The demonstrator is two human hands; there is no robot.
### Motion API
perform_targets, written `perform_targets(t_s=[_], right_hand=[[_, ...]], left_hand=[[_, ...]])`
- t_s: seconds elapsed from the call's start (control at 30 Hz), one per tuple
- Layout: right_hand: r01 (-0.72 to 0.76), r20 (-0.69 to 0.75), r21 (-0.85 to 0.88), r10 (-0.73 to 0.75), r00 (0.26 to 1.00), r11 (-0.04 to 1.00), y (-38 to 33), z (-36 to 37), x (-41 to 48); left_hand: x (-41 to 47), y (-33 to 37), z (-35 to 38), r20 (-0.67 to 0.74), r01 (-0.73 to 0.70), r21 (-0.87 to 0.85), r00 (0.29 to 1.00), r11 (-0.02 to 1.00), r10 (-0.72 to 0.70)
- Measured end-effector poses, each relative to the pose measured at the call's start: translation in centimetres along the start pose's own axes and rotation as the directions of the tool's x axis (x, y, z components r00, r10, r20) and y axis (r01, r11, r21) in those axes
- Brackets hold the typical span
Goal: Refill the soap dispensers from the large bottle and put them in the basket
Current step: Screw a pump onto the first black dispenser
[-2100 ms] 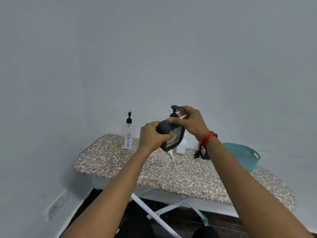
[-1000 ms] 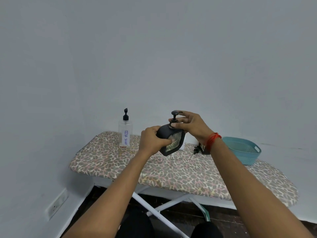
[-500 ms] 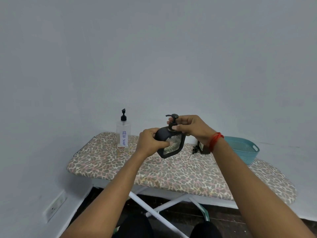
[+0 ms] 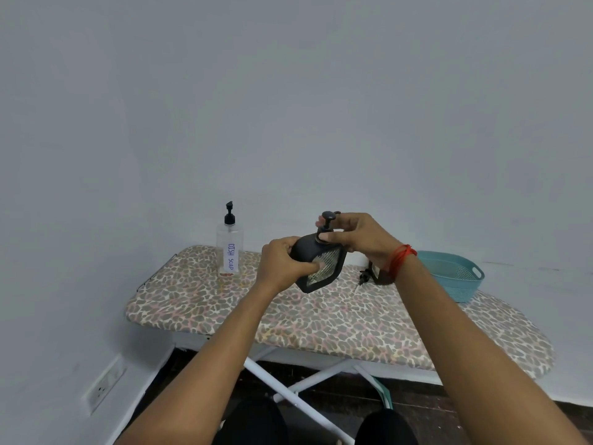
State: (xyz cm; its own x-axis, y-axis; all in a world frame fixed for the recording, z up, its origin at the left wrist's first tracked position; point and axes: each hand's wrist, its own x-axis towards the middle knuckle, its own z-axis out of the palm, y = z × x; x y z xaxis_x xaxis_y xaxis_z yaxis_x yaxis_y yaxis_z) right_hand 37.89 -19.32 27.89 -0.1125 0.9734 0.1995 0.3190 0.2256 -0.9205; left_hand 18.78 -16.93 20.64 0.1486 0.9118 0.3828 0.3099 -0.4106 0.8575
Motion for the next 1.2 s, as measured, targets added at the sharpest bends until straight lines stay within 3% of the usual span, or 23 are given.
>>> perform_targets(t_s=[0.07, 0.2, 0.3, 0.37, 0.43, 0.6, 0.67, 0.8, 0.87, 0.97, 1.1, 1.2], right_hand=[[0.031, -0.026, 0.044, -0.03, 0.999, 0.999, 0.3, 0.7, 0.0], [0.066, -0.281, 0.007, -0.061, 0.958, 0.998, 1.8, 2.6, 1.0], [0.014, -0.448, -0.126, -0.069, 0.891, 0.992, 2.3, 4.1, 0.9], [0.01, -0.486, -0.197, -0.106, 0.867, 0.98, 2.4, 4.4, 0.8], [0.009, -0.427, -0.159, -0.077, 0.901, 0.987, 2.3, 4.0, 0.8], [0.02, -0.11, 0.083, -0.01, 0.994, 0.996, 2.1, 1.7, 0.7], [0.047, -0.149, 0.126, -0.028, 0.988, 0.991, 2.4, 1.8, 0.9], [0.066, -0.406, -0.012, -0.065, 0.912, 0.998, 2.6, 3.4, 1.1], [0.063, -0.467, -0.058, -0.083, 0.88, 0.996, 2.4, 4.2, 1.0], [0.025, -0.369, -0.059, -0.046, 0.928, 0.998, 2.8, 3.8, 1.0], [0.033, -0.118, 0.124, -0.019, 0.993, 0.992, 3.2, 2.3, 0.7], [0.072, -0.19, 0.125, -0.047, 0.981, 0.99, 3.2, 2.6, 0.8]], left_hand=[[-0.1, -0.1, 0.2, -0.014, 0.006, -0.012, 1.0, 1.0, -0.007], [-0.5, -0.1, 1.0, -0.08, 0.004, -0.007, 0.997, 1.0, -0.005], [-0.7, 0.1, 1.5, -0.092, 0.006, 0.018, 0.996, 1.0, -0.004], [-0.8, 0.2, 1.6, -0.082, -0.002, 0.044, 0.997, 0.999, 0.005], [-0.9, 0.2, 1.4, -0.076, -0.001, 0.055, 0.997, 0.998, 0.005], [-0.8, -0.5, 0.7, -0.072, 0.018, -0.002, 0.997, 1.0, -0.018], [-0.8, -0.3, 0.9, -0.093, 0.016, -0.011, 0.996, 1.0, -0.017], [-1.0, 0.2, 1.7, -0.109, 0.0, 0.024, 0.994, 1.0, 0.002], [-1.0, 0.1, 1.9, -0.1, 0.007, 0.029, 0.995, 1.0, -0.004], [-1.1, -0.1, 1.9, -0.103, 0.013, 0.047, 0.995, 0.999, -0.008], [-1.3, -0.5, 1.1, -0.112, 0.014, 0.051, 0.994, 0.999, -0.008], [-1.5, -0.7, 1.4, -0.128, 0.011, 0.024, 0.992, 1.0, -0.008]])
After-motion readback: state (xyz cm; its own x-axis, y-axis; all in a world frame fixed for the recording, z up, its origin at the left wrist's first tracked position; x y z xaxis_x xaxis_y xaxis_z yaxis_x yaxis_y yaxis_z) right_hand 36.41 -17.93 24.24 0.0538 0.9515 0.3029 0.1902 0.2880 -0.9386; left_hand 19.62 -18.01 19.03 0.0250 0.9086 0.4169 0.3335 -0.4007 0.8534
